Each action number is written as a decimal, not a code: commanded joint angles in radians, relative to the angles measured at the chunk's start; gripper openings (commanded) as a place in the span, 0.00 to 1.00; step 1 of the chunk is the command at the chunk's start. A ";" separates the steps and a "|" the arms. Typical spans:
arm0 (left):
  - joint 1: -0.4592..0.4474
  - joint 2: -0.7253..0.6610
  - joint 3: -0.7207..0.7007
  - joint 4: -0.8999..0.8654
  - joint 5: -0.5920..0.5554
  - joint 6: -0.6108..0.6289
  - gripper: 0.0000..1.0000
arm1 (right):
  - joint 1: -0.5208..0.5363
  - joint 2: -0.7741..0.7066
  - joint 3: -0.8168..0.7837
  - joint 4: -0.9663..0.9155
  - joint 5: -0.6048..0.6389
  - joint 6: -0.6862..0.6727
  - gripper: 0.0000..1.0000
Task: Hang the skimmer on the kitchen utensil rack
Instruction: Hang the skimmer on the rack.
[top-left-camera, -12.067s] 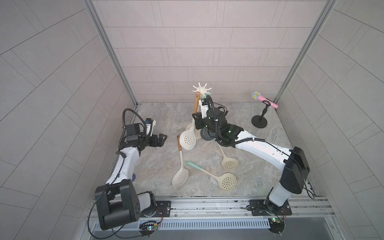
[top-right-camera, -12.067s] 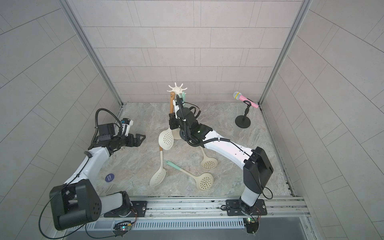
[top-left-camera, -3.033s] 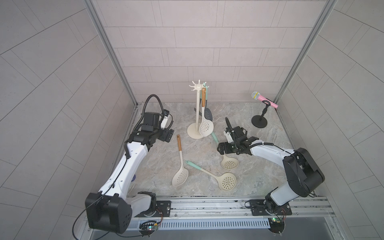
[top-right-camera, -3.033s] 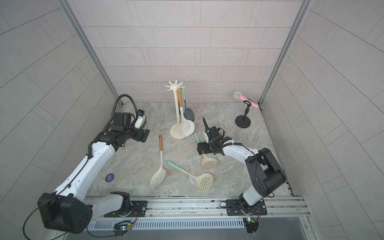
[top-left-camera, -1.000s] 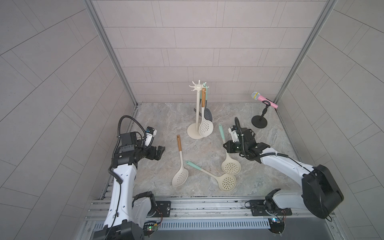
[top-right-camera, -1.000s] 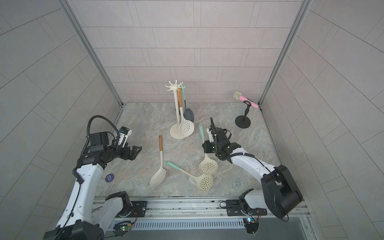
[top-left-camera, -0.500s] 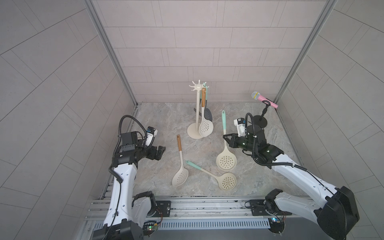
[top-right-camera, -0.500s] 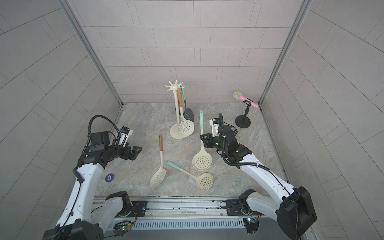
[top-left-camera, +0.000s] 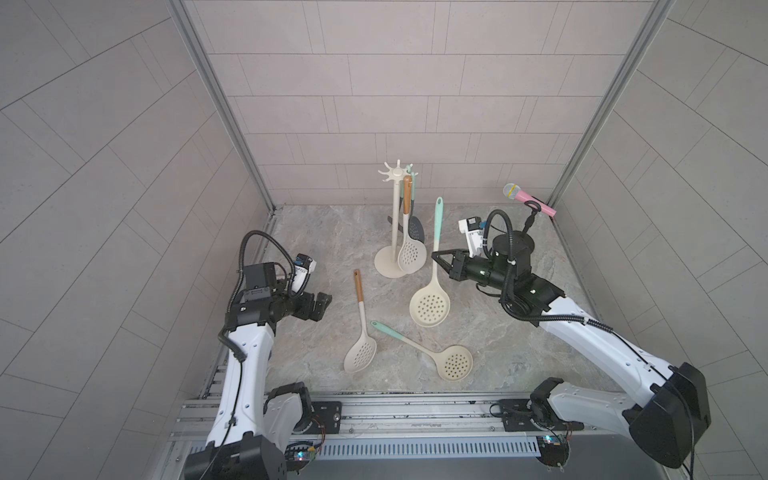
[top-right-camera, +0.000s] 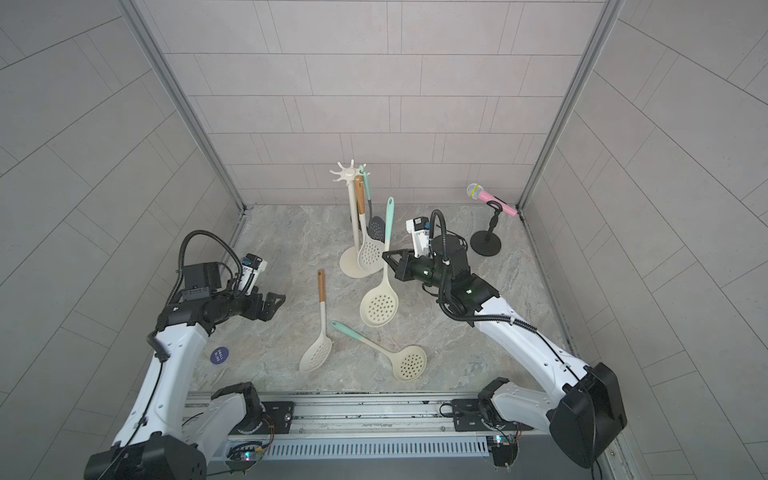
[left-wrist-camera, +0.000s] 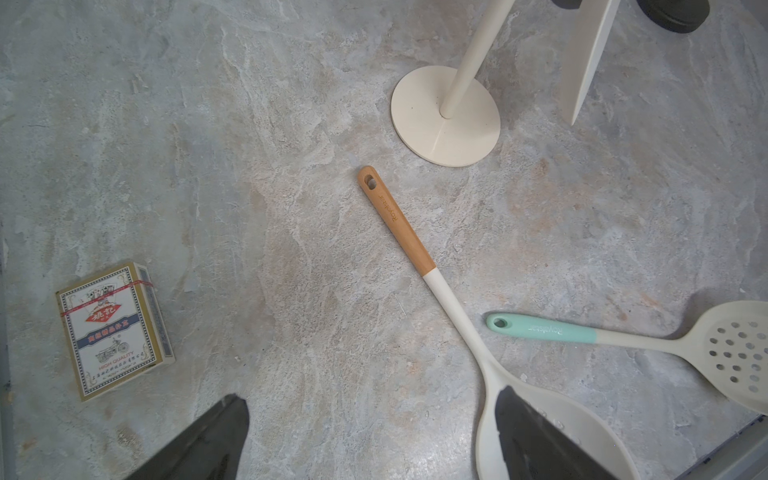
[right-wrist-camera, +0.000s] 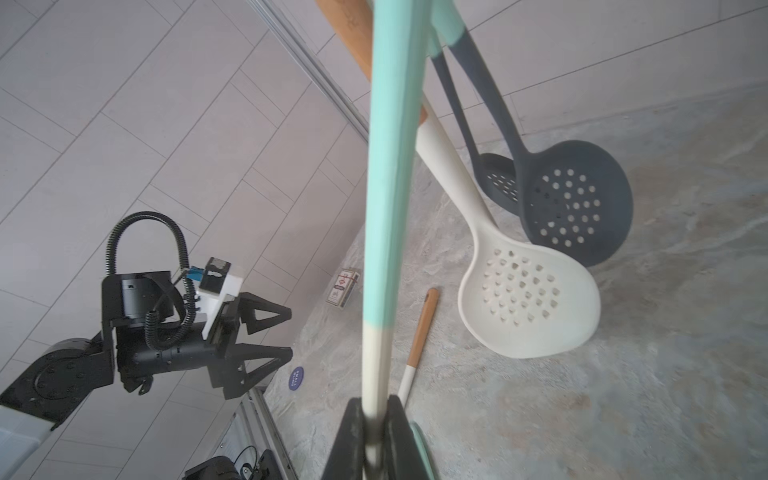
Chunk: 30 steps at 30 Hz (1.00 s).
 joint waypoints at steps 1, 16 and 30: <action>-0.004 0.004 0.014 -0.010 0.012 0.030 1.00 | 0.021 0.019 0.039 0.118 -0.064 0.018 0.00; -0.007 -0.007 0.025 -0.032 0.025 0.046 1.00 | 0.096 0.163 0.191 0.164 -0.097 -0.051 0.00; -0.017 -0.008 0.023 -0.029 0.013 0.048 0.99 | 0.087 0.288 0.242 0.297 -0.149 0.036 0.00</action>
